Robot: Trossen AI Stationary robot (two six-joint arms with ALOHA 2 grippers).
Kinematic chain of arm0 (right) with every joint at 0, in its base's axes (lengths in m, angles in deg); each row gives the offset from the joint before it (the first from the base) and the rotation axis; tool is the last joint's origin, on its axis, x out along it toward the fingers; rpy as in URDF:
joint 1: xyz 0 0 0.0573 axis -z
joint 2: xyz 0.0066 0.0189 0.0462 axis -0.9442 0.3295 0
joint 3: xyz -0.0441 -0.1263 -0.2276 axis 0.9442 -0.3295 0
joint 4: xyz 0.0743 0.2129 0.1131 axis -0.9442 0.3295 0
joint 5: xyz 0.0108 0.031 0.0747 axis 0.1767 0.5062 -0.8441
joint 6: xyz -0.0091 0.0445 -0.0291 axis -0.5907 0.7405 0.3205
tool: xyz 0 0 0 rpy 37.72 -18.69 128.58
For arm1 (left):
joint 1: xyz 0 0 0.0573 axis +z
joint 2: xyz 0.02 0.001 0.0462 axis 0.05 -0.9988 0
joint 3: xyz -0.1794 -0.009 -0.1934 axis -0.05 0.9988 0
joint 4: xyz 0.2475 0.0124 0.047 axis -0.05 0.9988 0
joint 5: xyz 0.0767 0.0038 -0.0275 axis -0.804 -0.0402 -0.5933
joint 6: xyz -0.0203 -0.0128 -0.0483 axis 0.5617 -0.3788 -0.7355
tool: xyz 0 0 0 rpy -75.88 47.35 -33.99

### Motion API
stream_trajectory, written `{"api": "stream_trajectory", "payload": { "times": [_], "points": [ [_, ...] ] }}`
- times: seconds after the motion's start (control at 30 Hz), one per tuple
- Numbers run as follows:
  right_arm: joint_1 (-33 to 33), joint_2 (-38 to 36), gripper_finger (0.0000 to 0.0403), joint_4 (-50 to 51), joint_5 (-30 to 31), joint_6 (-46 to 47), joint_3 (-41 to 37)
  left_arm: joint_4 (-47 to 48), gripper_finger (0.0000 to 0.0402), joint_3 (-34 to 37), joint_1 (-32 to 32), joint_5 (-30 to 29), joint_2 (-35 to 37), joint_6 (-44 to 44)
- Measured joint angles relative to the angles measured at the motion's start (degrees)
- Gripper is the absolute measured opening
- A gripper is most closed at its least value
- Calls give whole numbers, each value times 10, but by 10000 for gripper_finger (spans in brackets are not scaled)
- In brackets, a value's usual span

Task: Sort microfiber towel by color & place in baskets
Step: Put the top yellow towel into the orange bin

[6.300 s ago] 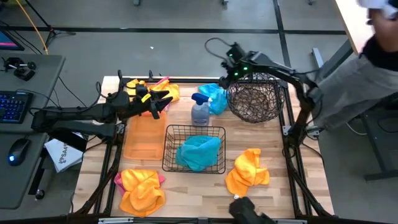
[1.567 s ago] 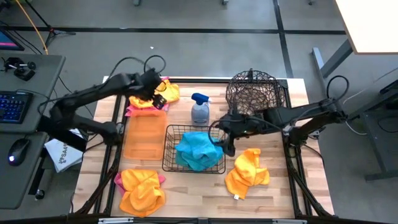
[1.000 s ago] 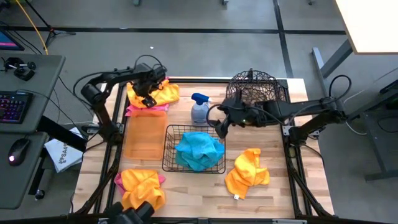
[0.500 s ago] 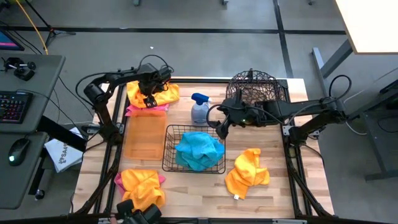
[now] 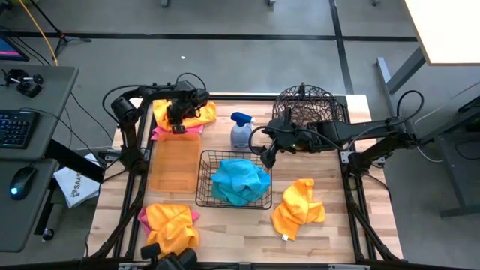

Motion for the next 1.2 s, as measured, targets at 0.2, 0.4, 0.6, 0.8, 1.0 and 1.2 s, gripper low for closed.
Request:
{"api": "stream_trajectory", "payload": {
  "times": [0.2,0.4,0.6,0.8,1.0,1.2],
  "points": [
    [-1,0,348,0,0,-17,0,21,6,-67,-5,11,90,-56],
    [-1,0,348,-1,1,-45,0,62,1,-177,-26,32,251,-144],
    [-1,0,348,-1,34,-74,0,92,1,-291,-92,81,391,-251],
    [2,0,348,-1,78,-105,0,125,0,-357,-197,146,467,-377],
    [9,0,348,-1,75,-112,0,155,0,-370,-272,208,499,-503],
    [9,0,348,4,74,-111,0,147,0,-317,-319,253,481,-589]
  ]
}}
